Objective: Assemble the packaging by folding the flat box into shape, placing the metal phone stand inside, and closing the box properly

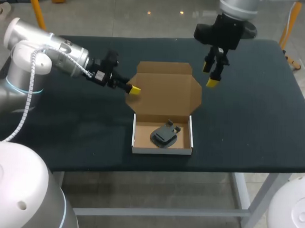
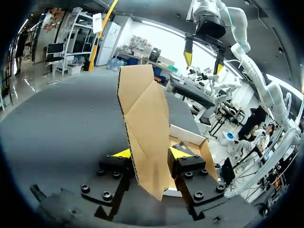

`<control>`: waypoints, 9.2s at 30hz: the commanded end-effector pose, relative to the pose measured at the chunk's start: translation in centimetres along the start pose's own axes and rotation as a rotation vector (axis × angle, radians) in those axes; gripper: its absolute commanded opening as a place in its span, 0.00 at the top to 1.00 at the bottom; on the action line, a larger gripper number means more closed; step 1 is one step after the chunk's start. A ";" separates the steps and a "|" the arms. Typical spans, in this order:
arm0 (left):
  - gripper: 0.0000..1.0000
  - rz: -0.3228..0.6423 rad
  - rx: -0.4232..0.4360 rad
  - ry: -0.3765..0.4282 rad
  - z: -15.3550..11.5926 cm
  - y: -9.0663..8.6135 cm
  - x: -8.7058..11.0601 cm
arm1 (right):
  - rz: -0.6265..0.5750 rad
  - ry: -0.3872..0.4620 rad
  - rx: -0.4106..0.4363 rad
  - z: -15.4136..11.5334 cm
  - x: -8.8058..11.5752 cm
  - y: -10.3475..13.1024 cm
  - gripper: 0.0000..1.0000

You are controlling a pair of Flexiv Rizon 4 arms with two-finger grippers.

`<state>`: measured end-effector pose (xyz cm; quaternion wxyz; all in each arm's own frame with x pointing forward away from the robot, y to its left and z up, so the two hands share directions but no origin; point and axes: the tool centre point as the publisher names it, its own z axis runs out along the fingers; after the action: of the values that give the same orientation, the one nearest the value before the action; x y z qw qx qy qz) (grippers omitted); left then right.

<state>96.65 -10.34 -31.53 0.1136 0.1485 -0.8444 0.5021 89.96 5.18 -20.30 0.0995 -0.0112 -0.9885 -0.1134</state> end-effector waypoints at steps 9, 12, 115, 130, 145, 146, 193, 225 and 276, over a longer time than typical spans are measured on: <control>0.71 0.037 0.039 0.033 1.2 -0.2 0.5 | 0.002 0.001 0.018 -0.2 -0.1 0.4 0.00; 0.75 0.045 0.051 0.037 1.3 -0.3 0.6 | 0.004 0.001 0.021 -0.1 0.0 0.4 0.00; 1.00 0.365 0.167 -0.075 0.7 -0.2 3.7 | -0.007 -0.003 0.066 -0.3 0.8 2.1 0.00; 1.00 0.475 0.155 -0.140 0.8 0.1 4.8 | -0.008 0.000 0.071 -0.2 0.8 2.4 0.00; 1.00 0.513 0.158 -0.145 1.0 0.3 5.1 | -0.008 0.000 0.077 -0.2 0.9 2.6 0.00; 1.00 0.512 0.157 -0.145 1.0 0.3 5.0 | -0.008 0.000 0.077 -0.2 0.9 2.6 0.00; 1.00 0.506 0.154 -0.141 1.1 0.2 4.9 | -0.233 -0.229 0.136 0.5 -4.2 11.2 0.55; 1.00 0.506 0.154 -0.141 1.1 0.2 4.9 | -0.256 -0.202 0.167 4.0 -2.9 11.4 0.59; 1.00 0.506 0.154 -0.141 1.1 0.2 4.9 | -0.228 -0.137 0.220 8.1 -3.8 11.6 0.51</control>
<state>92.09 -11.79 -30.44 -0.0862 -0.0238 -0.8201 0.5652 92.01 17.85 -25.83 0.0109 0.1032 -0.9944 -0.0178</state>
